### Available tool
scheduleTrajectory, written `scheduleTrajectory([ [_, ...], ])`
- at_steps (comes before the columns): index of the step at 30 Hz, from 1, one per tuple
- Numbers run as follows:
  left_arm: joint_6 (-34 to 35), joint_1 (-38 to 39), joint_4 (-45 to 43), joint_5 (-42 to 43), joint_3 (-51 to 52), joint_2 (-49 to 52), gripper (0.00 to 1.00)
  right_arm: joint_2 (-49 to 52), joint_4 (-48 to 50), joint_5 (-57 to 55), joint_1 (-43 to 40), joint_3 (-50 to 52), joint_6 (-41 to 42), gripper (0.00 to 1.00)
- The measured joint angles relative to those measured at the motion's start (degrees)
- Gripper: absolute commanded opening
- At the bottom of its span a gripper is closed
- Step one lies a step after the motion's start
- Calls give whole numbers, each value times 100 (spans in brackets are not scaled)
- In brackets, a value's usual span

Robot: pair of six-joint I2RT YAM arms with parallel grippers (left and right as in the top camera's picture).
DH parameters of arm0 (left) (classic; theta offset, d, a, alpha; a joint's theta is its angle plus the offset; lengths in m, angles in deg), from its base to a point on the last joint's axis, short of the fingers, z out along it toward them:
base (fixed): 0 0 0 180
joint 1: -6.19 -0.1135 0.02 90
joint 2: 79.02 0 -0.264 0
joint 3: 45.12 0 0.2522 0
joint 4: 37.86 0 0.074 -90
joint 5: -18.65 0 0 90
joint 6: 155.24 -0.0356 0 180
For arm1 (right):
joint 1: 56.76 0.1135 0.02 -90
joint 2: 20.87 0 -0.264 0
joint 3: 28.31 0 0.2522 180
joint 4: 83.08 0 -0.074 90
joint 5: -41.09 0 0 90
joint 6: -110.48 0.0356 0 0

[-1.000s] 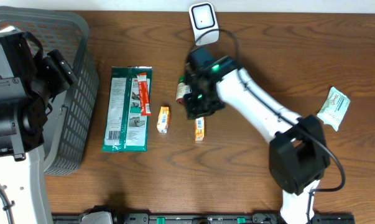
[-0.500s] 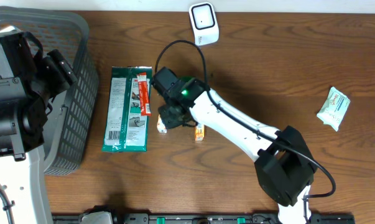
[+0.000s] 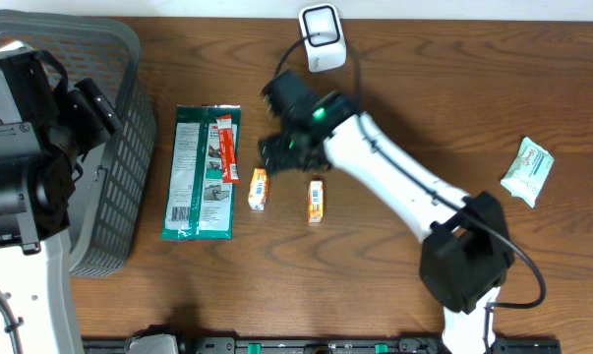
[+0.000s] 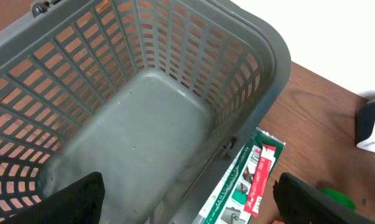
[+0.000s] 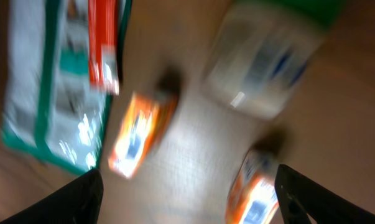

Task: Scan the item barcode
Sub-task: 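Close the right gripper around the green-lidded jar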

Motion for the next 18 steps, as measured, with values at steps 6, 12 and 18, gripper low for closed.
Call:
scheduleTrajectory([
  [6, 0, 0, 0, 0, 0, 0, 88, 105, 522, -225, -391, -39, 533, 88],
  [12, 0, -2, 0, 0, 0, 0, 88, 752, 1058, -765, -256, -42, 938, 89],
  [18, 0, 0, 0, 0, 0, 0, 88, 1123, 1316, -1134, -195, -42, 1088, 78],
])
